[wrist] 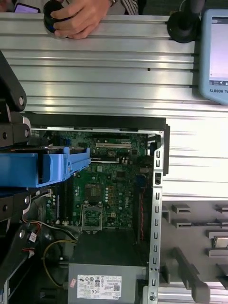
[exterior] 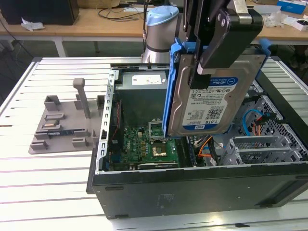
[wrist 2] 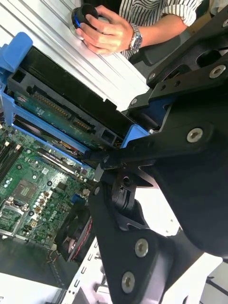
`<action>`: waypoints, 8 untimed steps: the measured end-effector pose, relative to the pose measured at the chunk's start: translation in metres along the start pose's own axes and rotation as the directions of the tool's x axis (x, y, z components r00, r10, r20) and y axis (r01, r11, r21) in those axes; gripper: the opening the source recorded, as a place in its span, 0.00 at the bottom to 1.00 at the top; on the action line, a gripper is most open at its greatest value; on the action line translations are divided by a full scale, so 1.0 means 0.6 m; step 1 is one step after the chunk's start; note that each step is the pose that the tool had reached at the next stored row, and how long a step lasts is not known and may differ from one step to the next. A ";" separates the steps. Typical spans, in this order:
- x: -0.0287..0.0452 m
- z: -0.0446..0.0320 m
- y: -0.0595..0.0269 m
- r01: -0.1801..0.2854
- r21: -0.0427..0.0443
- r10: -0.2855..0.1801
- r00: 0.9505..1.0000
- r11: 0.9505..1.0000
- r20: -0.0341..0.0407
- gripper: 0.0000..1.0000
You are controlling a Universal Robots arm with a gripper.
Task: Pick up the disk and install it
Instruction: 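Pick up the disk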
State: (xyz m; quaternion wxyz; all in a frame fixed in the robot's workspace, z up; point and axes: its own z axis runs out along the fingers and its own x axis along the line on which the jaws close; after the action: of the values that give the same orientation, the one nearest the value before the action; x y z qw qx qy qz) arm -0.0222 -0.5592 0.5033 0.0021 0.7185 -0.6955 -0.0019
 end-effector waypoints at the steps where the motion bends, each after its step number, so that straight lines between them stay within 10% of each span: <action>1: 0.001 0.000 -0.001 0.000 0.000 0.000 1.000 1.000 0.000 0.37; 8: 0.017 0.007 -0.007 0.000 0.000 0.000 1.000 1.000 0.000 0.37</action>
State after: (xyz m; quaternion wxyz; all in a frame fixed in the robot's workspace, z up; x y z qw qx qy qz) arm -0.0179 -0.5692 0.4989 0.0021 0.7185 -0.6955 -0.0020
